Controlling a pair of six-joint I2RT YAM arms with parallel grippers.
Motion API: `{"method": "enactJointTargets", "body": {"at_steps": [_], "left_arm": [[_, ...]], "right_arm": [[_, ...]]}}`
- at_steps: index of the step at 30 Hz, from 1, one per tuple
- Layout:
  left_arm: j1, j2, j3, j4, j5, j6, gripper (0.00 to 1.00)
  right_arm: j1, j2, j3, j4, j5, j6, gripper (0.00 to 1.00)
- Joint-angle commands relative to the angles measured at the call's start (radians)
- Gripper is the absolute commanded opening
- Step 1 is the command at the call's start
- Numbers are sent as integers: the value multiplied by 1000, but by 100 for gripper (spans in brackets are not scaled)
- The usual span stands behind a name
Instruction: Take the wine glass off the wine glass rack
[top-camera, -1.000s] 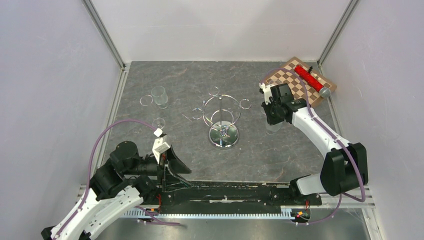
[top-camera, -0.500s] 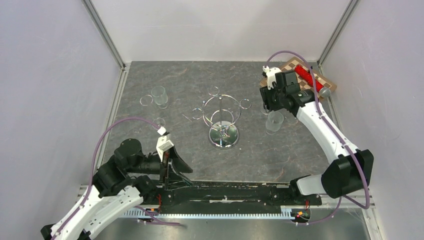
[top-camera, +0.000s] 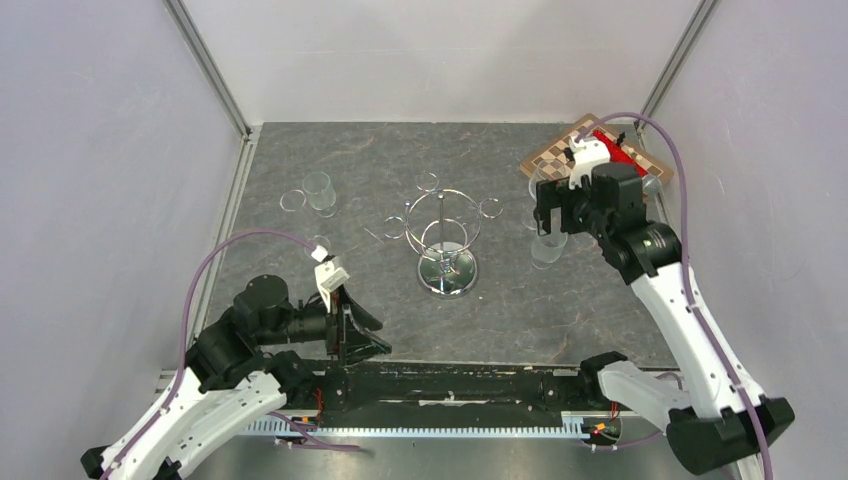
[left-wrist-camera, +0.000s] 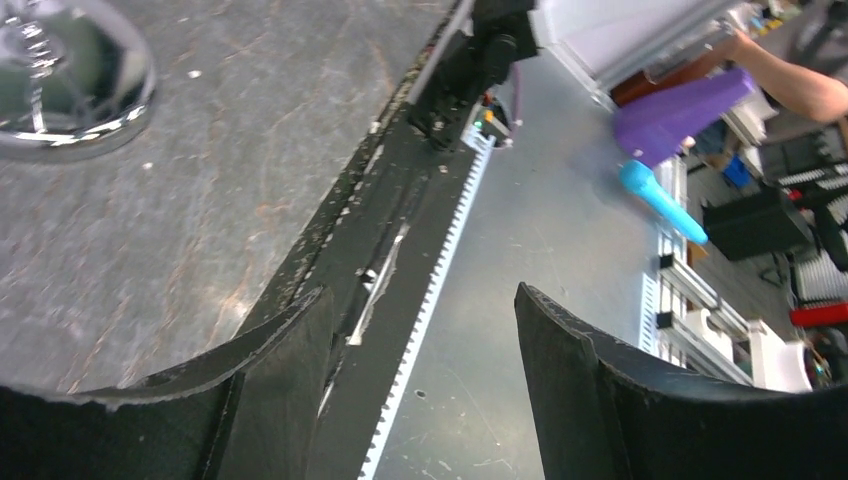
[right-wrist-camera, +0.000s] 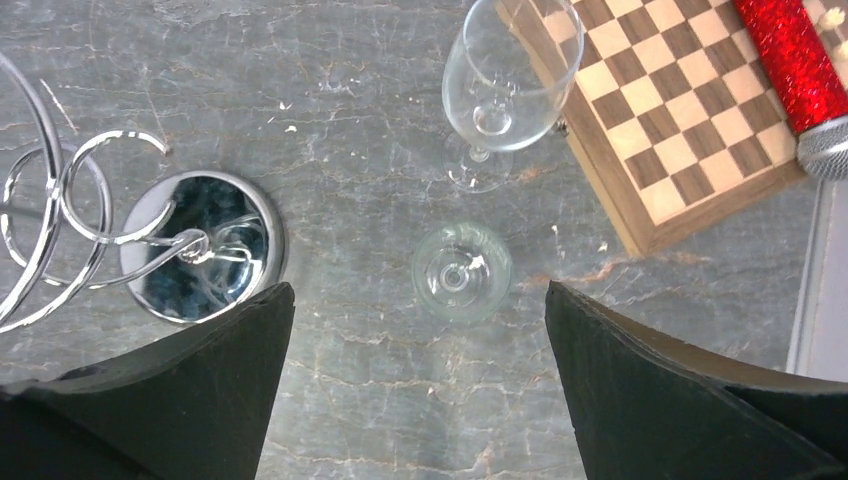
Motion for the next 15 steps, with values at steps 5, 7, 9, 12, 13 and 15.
{"method": "enactJointTargets", "body": {"at_steps": [5,7,9,12,13,15], "left_arm": [[1,73,119,-89,-299,-40,76],[1,113,160,-114,-370,-42,77],[1,153,198,-149,-458,-45,78],[1,206,248,-188,-581,-52,78],[1,221,263,-200,-620,-56,78],[1,251,298,-226,-702,-64,78]], "right_arm": [[-3,-155,-105,52,-11,137,98],[-4,-182,-118,67,-11,176,98],[-4,-223,-142,97,-27,222,98],[-3,-277,-188,133,-20,281,98],[-3,-286,-190,126,-7,299,98],[-3,-288,-180,92,36,325,98]]}}
